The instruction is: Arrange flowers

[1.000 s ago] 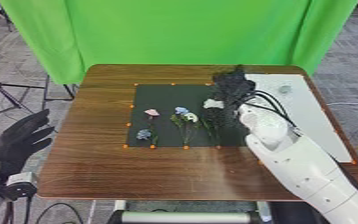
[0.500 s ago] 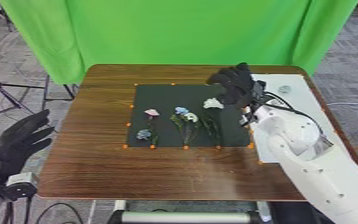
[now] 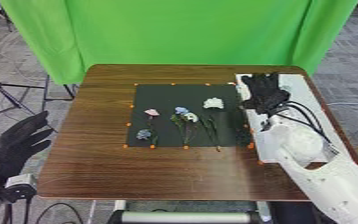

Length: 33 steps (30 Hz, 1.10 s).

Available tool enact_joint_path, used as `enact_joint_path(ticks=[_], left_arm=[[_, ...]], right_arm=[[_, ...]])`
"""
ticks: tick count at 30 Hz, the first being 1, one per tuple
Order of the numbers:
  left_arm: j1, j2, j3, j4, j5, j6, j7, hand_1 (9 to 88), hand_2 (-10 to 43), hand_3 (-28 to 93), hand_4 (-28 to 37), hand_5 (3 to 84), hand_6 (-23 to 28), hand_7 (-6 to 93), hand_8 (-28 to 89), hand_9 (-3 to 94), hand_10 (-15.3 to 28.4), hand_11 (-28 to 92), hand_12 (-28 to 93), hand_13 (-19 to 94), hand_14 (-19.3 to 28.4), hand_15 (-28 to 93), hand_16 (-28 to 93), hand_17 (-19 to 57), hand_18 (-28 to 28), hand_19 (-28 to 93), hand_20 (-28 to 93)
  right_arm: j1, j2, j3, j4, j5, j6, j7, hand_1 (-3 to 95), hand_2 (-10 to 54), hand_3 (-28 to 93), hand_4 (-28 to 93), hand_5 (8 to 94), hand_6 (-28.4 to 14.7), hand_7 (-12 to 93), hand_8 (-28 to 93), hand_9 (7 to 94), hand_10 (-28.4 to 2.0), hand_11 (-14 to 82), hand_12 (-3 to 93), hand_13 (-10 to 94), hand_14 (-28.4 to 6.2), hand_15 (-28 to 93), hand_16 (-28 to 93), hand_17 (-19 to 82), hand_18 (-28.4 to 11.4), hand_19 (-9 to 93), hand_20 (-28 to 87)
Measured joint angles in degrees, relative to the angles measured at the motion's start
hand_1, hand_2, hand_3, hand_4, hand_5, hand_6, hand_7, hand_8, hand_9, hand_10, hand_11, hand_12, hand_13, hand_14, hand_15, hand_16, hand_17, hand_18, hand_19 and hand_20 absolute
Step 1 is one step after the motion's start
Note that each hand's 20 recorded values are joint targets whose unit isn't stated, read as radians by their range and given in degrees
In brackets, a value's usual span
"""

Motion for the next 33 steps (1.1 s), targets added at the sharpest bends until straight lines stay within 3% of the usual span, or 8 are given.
enact_joint_path(ticks=[3, 6, 13, 17, 23, 28, 30, 33], left_arm=[[0.1, -0.09, -0.02, -0.02, 0.00, 0.05, 0.04, 22.6, -3.2, 71, -28.3, 23.2, 0.7, 21.9, -10, 18.0, 8.8, 15, 19, 15, 11.7, 23, 4, -9.2, 19.0, 40, 7], [0.3, -0.23, -0.06, -0.05, 0.00, 0.07, 0.07, 22.6, -3.2, 71, -28.3, 23.2, 0.7, 21.9, -11, 18.0, 8.8, 15, 19, 15, 11.7, 23, 4, -9.2, 19.0, 40, 7], [0.3, -0.32, 0.02, -0.04, 0.02, 0.06, 0.09, 22.6, -3.3, 71, -28.3, 23.2, 0.8, 22.0, -11, 18.0, 8.8, 15, 19, 15, 11.7, 23, 3, -9.2, 19.0, 40, 7], [0.3, -0.33, 0.03, -0.04, 0.02, 0.06, 0.08, 22.5, -3.3, 71, -28.3, 23.2, 0.8, 22.0, -11, 18.0, 8.9, 15, 19, 15, 11.8, 23, 4, -9.1, 19.0, 40, 7], [0.3, -0.33, 0.02, -0.04, 0.02, 0.06, 0.09, 22.6, -3.3, 71, -28.3, 23.2, 0.8, 22.2, -11, 18.0, 8.8, 15, 18, 15, 11.8, 23, 3, -9.1, 19.0, 40, 7], [0.4, -0.37, 0.02, -0.04, 0.01, 0.06, 0.09, 22.6, -3.2, 71, -28.3, 23.3, 0.8, 22.1, -11, 18.0, 8.8, 15, 18, 15, 11.8, 23, 3, -9.1, 18.9, 40, 7], [0.4, -0.37, 0.02, -0.04, 0.01, 0.06, 0.09, 22.6, -3.2, 71, -28.3, 23.2, 0.7, 22.3, -11, 18.1, 8.8, 15, 18, 15, 11.9, 23, 3, -9.1, 18.9, 40, 7], [0.3, -0.37, 0.02, -0.04, 0.01, 0.06, 0.08, 22.6, -3.3, 71, -28.3, 23.3, 0.8, 22.2, -11, 18.1, 8.9, 15, 18, 15, 11.9, 23, 3, -9.1, 19.0, 40, 7]], right_arm=[[2.8, -0.2, 0.0, 4.5, 0.0, 0.2, 4.0, 22.8, -9.5, 88, -28, 24.5, -4.6, 31, -14, 29.1, -13.0, 17.4, 23.7, 35, -8.8, 23, 22, 8, -16.3, 50, 25], [5.4, -0.2, 0.0, 8.3, -0.2, 0.2, 4.1, 23.3, -9.5, 88, -28, 23.6, -4.1, 26, -14, 29.6, -10.0, 9.3, 20.0, 35, -5.5, 12, 20, 11, -13.3, 40, 19], [11.4, -1.6, -0.8, 16.4, -1.5, -8.8, 1.6, 25.6, -9.5, 90, -28, 22.5, -4.4, 24, -13, 27.9, -10.4, 7.2, 18.0, 33, -4.3, 10, 12, 13, -11.0, 37, 18], [13.6, -2.8, -0.2, 21.3, -1.9, -10.8, -0.5, 26.7, -9.5, 92, -28, 22.7, -4.5, 26, -13, 28.7, -10.8, 7.6, 17.2, 34, -4.4, 11, 8, 14, -10.7, 37, 17], [14.0, -3.5, 1.7, 24.1, -1.8, -11.5, -0.7, 31.2, -9.5, 90, -28, 40.2, 0.8, 34, -19, 50.8, -7.7, 16.8, 14.2, 52, -1.3, 20, 2, 21, -9.8, 44, 20], [13.8, -3.5, 2.2, 24.3, 1.1, -11.2, -1.2, 34.9, -9.5, 90, -28, 43.3, 2.6, 37, -20, 55.9, -6.5, 18.6, 14.6, 60, -0.3, 23, 4, 24, -8.8, 50, 22], [13.6, -3.5, 2.6, 24.3, 1.5, -11.2, -2.8, 38.0, -9.5, 88, -28, 46.7, 3.9, 38, -21, 61.4, -6.0, 21.2, 16.5, 67, 0.2, 23, 12, 25, -8.3, 56, 24], [13.5, -3.5, 2.7, 24.3, 1.7, -11.1, -5.6, 44.8, -9.5, 82, -28, 50.7, 3.8, 52, -8, 70.4, -4.3, 16.7, 33.3, 75, 2.4, 22, 31, 27, -9.2, 61, 27]])
